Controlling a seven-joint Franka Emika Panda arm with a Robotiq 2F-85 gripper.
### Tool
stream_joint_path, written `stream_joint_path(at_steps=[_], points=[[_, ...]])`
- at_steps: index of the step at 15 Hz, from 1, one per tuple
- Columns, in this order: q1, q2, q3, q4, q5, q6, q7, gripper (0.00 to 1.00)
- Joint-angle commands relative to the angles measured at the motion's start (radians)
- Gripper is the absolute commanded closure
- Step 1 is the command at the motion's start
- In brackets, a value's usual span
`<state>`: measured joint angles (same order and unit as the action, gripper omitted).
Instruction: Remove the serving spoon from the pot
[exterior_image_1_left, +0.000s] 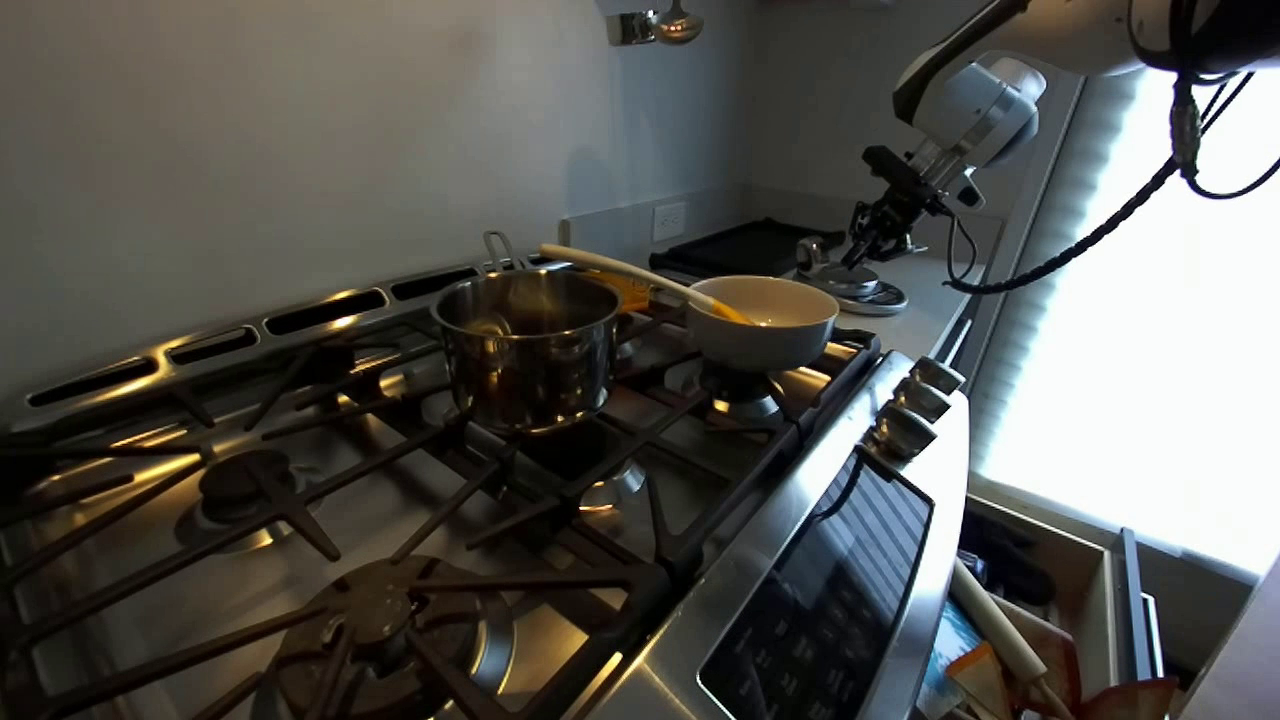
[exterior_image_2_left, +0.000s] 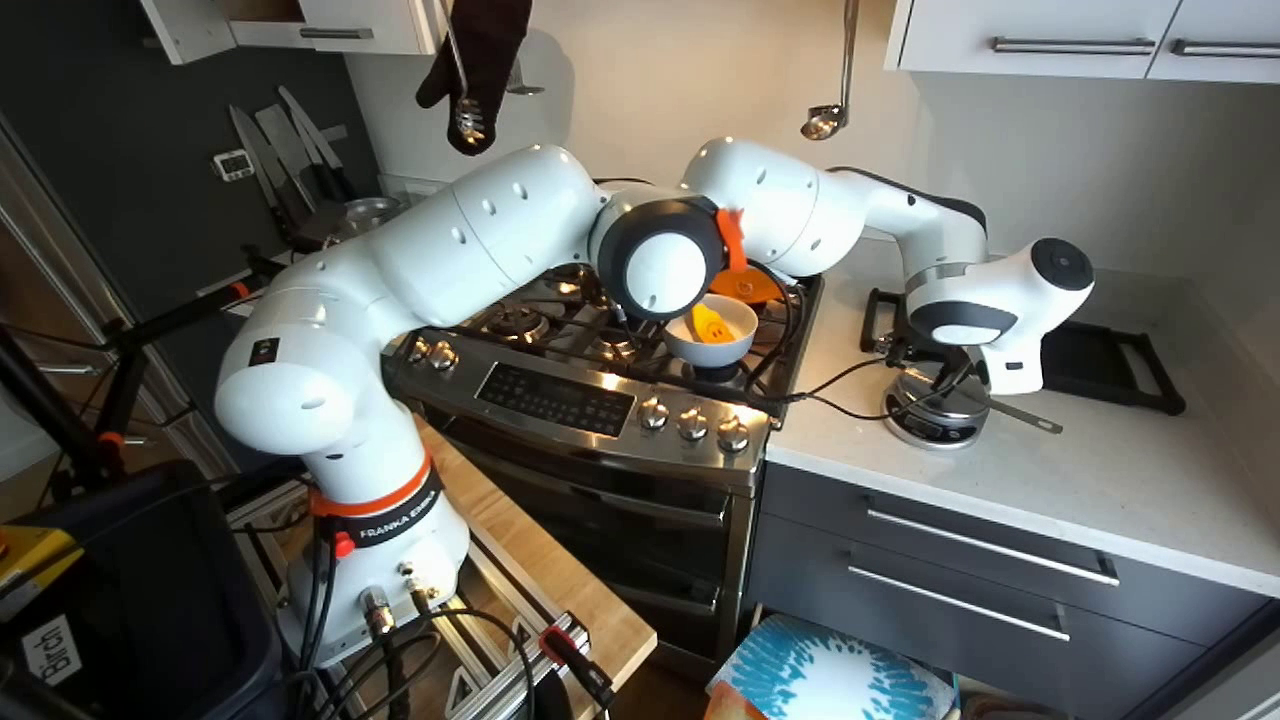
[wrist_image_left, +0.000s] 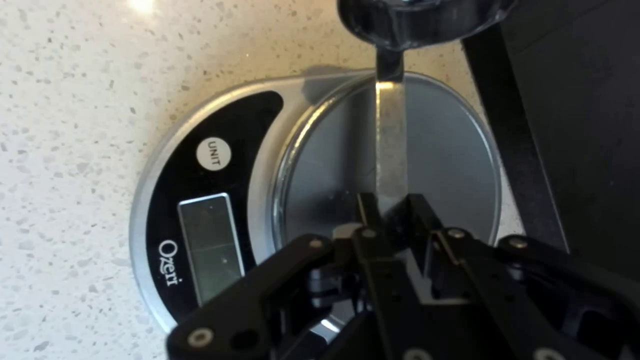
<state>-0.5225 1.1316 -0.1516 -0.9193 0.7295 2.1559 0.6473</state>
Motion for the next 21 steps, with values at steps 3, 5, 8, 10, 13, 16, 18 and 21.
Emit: stream_joint_path(at_steps=[3, 5, 8, 10, 13, 16, 18, 21], points=[[-0.008, 0.094, -0.005, 0.164, -0.006, -0.014, 0.08, 0.55], [-0.018, 0.092, 0.023, 0.162, -0.046, -0.005, 0.105, 0.42], [-0.021, 0.094, 0.029, 0.181, -0.079, -0.011, 0.136, 0.19], [-0.005, 0.067, 0.003, 0.163, -0.07, -0.022, 0.12, 0.04], [0.013, -0.025, 0.0, 0.067, -0.08, -0.033, 0.06, 0.0], [0.068, -0.116, -0.068, -0.049, -0.146, 0.036, 0.031, 0.0], [0.111, -0.189, -0.122, -0.145, -0.202, 0.073, 0.025, 0.0], [0.164, -0.289, -0.172, -0.264, -0.28, 0.044, -0.065, 0.0]])
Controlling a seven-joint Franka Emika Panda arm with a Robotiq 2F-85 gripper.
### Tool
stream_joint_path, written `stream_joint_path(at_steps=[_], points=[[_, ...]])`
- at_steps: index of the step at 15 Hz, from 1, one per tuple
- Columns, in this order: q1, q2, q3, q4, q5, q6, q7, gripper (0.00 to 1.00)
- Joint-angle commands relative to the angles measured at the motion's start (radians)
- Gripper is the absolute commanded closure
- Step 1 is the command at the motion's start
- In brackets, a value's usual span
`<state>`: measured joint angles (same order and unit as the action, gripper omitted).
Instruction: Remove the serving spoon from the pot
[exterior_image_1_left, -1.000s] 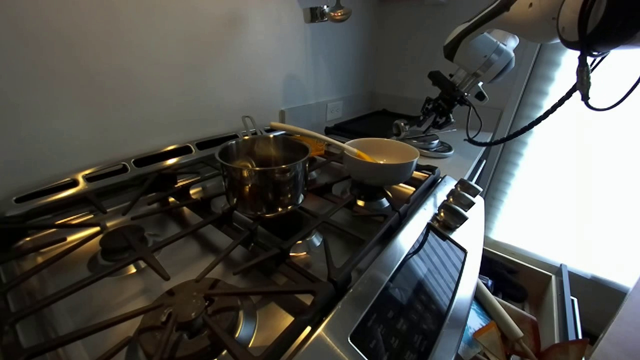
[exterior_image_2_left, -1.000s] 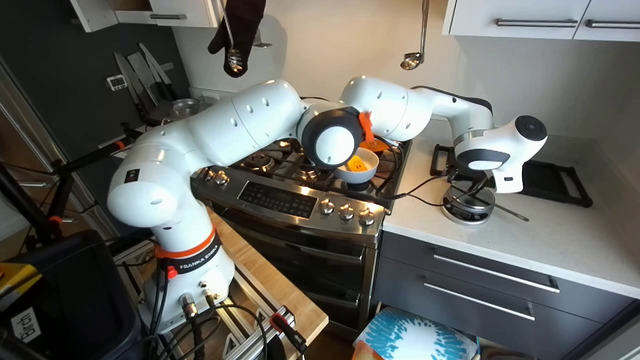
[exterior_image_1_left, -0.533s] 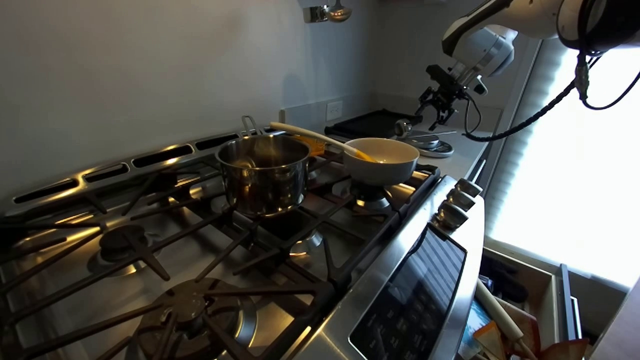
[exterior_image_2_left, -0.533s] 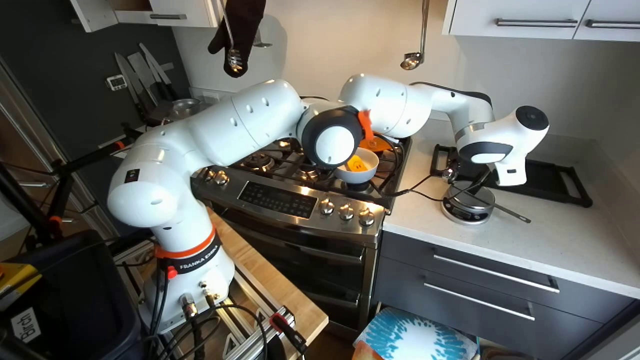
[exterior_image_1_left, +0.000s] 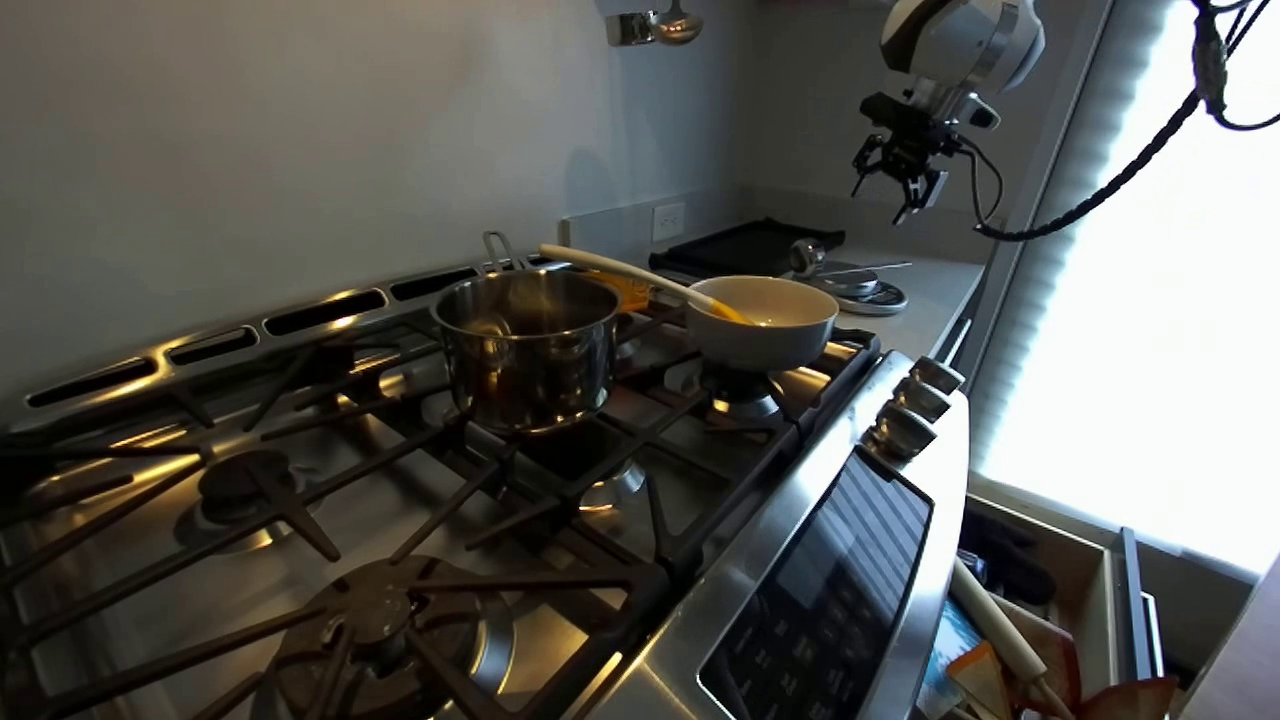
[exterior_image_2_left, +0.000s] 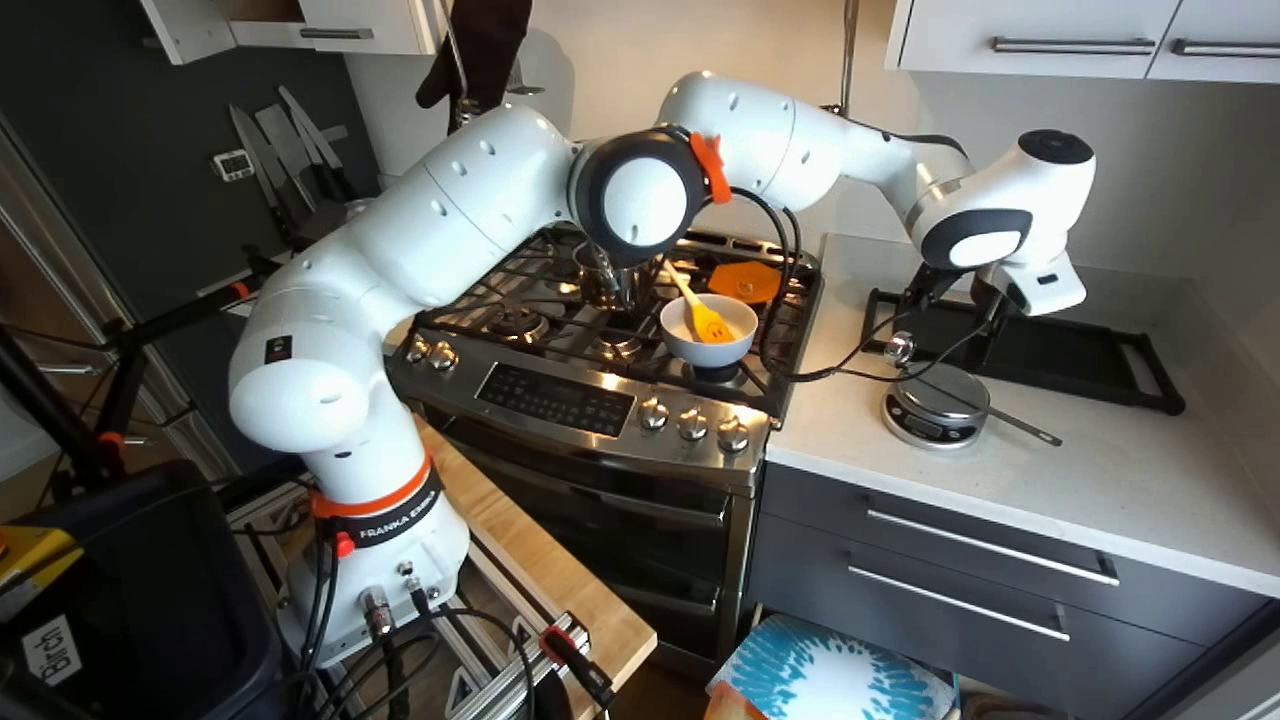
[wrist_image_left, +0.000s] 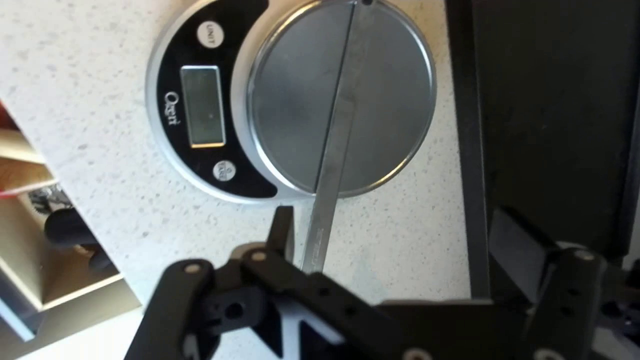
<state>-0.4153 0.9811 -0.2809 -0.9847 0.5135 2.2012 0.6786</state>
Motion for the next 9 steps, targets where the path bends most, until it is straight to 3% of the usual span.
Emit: stream_joint_path(at_steps=[1, 7, 8, 9], points=[[0.064, -0.176, -0.038, -0.239, -0.072, -0.006, -0.158, 0.0], [0.118, -0.394, -0.028, -0.493, -0.104, 0.041, -0.501, 0.0], [0.095, -0.281, -0.03, -0.335, -0.082, 0.002, -0.405, 0.0], [0.067, -0.32, 0.019, -0.372, -0.12, 0.012, -0.429, 0.0]])
